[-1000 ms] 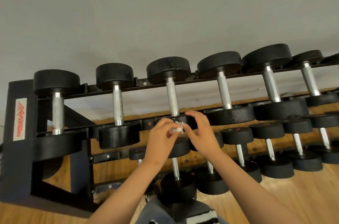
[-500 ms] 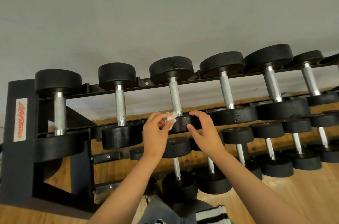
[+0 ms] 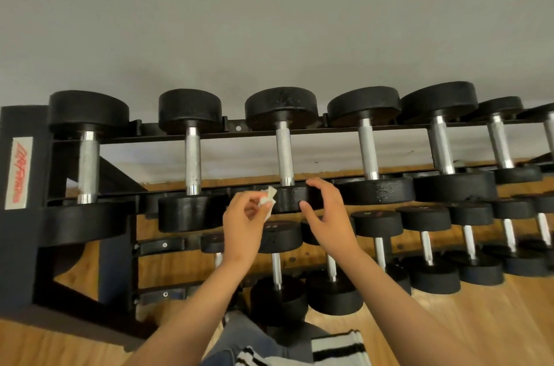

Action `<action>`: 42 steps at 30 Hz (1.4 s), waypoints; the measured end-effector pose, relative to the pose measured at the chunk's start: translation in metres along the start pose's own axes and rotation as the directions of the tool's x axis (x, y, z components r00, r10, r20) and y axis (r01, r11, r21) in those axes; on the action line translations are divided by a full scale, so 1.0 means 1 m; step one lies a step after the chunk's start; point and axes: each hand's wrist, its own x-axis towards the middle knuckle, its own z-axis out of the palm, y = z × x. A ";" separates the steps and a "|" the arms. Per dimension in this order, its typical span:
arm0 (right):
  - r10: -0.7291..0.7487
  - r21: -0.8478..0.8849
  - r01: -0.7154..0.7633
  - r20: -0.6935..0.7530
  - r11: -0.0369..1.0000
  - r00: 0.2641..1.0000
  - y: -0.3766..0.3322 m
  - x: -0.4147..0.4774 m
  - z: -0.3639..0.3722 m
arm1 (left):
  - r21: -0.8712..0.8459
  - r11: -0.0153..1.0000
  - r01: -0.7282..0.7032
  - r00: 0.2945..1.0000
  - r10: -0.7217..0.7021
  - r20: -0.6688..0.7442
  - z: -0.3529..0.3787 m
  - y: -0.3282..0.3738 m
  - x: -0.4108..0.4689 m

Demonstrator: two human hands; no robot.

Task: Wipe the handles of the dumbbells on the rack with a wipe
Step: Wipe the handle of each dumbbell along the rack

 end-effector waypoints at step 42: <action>0.065 -0.026 -0.064 0.017 0.998 0.998 -0.002 0.001 0.001 | -0.117 0.940 0.319 0.937 -0.332 -0.106 0.016 -0.041 0.030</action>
